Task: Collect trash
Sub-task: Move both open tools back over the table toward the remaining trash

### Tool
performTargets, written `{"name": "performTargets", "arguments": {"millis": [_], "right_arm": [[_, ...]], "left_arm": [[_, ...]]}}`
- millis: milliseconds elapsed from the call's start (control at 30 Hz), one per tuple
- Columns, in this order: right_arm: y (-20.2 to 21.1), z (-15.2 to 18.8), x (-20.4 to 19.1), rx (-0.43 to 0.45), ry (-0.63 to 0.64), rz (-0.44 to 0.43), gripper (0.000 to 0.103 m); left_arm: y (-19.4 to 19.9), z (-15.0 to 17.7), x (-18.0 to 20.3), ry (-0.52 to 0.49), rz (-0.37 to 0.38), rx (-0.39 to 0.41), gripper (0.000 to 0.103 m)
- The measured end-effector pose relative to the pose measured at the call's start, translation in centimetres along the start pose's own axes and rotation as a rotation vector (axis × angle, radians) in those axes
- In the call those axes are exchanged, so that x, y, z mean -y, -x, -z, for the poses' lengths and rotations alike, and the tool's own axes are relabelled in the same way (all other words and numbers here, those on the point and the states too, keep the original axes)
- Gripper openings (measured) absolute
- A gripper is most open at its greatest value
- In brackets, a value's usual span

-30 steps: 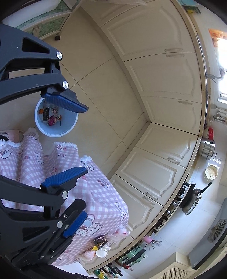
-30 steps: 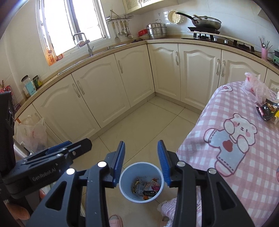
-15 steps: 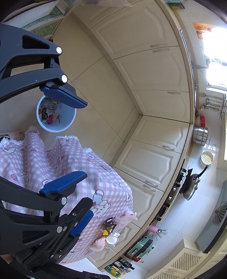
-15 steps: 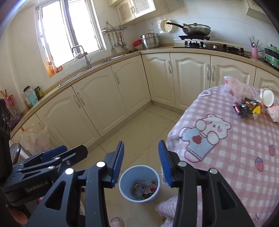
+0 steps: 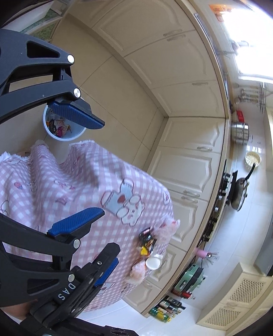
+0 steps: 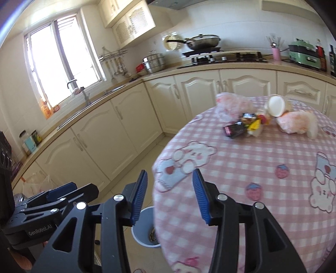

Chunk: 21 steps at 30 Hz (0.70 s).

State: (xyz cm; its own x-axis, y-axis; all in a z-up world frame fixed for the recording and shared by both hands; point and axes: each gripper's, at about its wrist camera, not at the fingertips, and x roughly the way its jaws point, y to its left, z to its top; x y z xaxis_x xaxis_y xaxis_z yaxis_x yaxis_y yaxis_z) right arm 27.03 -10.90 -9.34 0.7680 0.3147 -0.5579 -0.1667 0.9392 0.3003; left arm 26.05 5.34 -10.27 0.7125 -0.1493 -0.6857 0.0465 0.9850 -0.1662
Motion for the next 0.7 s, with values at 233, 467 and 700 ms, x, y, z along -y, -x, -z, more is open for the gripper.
{"name": "performTargets", "arguments": {"millis": [233,467,700], "right_arm": [[1.8,-0.5,6.4,0.036,-0.093,0.068,0.045],[2.6,-0.8,11.8,0.05,-0.163,0.138,0.046],[2.9,-1.3,15.9,0.056,-0.207,0.199,0.046]], "left_arm": [[-1.6,-0.3,4.5,-0.069,0.032,-0.023,0.074],[-4.0,-0.9,7.9,-0.111,0.069,-0.054,0.074],[-7.2,-1.9,10.8,-0.134,0.111,-0.087,0.074]]}}
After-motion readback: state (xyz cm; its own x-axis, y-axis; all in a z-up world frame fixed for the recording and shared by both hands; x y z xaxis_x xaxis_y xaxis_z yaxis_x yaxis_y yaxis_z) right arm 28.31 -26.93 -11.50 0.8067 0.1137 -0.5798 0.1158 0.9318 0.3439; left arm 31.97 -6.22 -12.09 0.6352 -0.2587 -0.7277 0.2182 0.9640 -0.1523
